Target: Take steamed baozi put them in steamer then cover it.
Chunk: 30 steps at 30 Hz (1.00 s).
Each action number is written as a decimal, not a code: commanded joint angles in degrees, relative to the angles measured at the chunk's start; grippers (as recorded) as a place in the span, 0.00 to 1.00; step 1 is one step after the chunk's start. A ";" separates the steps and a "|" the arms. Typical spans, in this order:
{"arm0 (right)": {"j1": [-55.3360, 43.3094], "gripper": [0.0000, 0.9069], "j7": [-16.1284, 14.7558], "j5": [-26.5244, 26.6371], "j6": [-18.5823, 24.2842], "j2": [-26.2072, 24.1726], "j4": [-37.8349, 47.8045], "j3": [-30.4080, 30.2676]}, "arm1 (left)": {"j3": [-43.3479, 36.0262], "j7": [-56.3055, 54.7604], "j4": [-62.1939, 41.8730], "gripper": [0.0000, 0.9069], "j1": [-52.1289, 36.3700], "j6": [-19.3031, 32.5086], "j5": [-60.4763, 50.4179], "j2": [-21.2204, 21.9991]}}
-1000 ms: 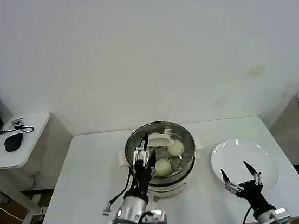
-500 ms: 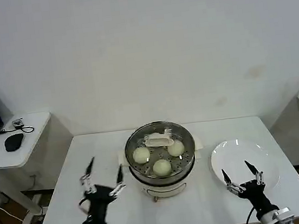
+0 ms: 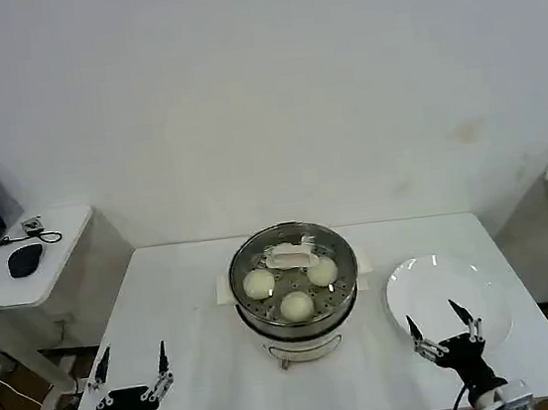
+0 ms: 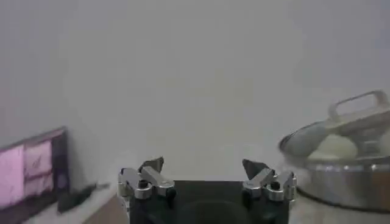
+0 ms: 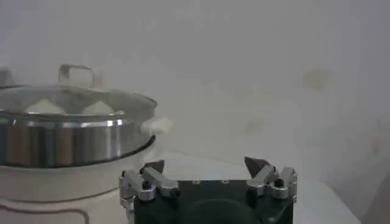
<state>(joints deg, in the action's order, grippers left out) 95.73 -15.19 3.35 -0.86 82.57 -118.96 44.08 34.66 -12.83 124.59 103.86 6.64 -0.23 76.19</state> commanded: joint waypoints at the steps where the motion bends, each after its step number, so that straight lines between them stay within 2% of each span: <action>1: 0.17 1.00 1.09 -1.98 -0.90 -0.22 -0.31 -0.49 | 3.67 -0.98 -2.73 1.00 2.64 3.90 9.00 0.03; 8: 0.65 1.00 1.26 0.69 -2.39 -0.64 -0.17 -1.03 | 3.56 0.07 -2.30 1.00 3.11 2.79 8.24 -0.21; 14: 2.06 1.00 3.10 4.61 -5.32 -1.74 -1.22 -1.68 | 1.02 -0.32 -1.20 1.00 2.99 1.15 6.63 1.23; 23: 6.82 1.00 4.61 9.05 -2.95 -5.05 -3.56 -5.50 | -0.44 -1.71 -1.05 1.00 0.91 -0.81 5.92 1.79; 30: 7.01 1.00 4.73 8.22 -2.45 -5.12 -3.76 -5.64 | -1.41 -1.47 -1.21 1.00 1.14 -1.22 5.31 1.94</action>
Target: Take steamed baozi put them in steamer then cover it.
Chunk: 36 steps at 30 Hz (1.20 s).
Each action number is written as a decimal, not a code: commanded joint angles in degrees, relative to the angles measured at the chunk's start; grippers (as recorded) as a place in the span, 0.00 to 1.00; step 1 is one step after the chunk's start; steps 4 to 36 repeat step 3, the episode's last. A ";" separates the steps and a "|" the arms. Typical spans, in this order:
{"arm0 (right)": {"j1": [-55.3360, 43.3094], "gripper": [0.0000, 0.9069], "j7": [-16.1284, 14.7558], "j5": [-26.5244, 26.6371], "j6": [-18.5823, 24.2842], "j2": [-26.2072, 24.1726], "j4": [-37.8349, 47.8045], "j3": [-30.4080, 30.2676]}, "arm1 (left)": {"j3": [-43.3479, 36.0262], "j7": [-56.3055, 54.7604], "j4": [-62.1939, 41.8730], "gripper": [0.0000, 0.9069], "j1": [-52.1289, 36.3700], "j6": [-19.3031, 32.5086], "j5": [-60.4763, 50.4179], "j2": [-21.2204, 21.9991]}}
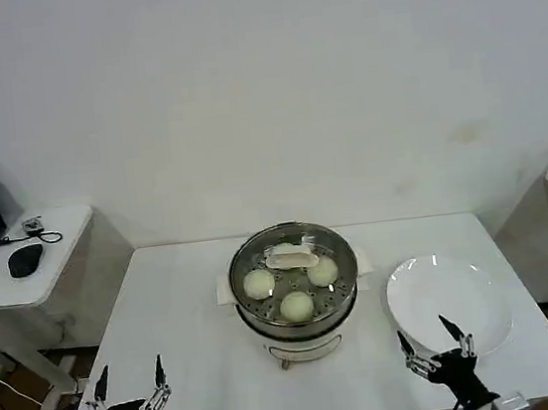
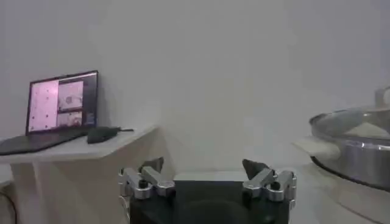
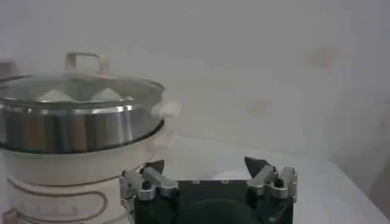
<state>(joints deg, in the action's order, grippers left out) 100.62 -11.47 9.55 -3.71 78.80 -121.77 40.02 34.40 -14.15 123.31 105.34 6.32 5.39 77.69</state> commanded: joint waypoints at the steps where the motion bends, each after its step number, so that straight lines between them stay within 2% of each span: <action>1: 2.10 1.00 0.97 1.89 0.38 -1.35 -0.93 -1.59 | -1.18 -0.09 0.12 1.00 -0.35 -1.08 -0.38 0.47; 36: 2.00 1.00 0.86 1.69 0.36 -1.34 -0.83 -1.79 | -1.37 0.06 0.27 1.00 -0.31 -1.37 -0.55 0.51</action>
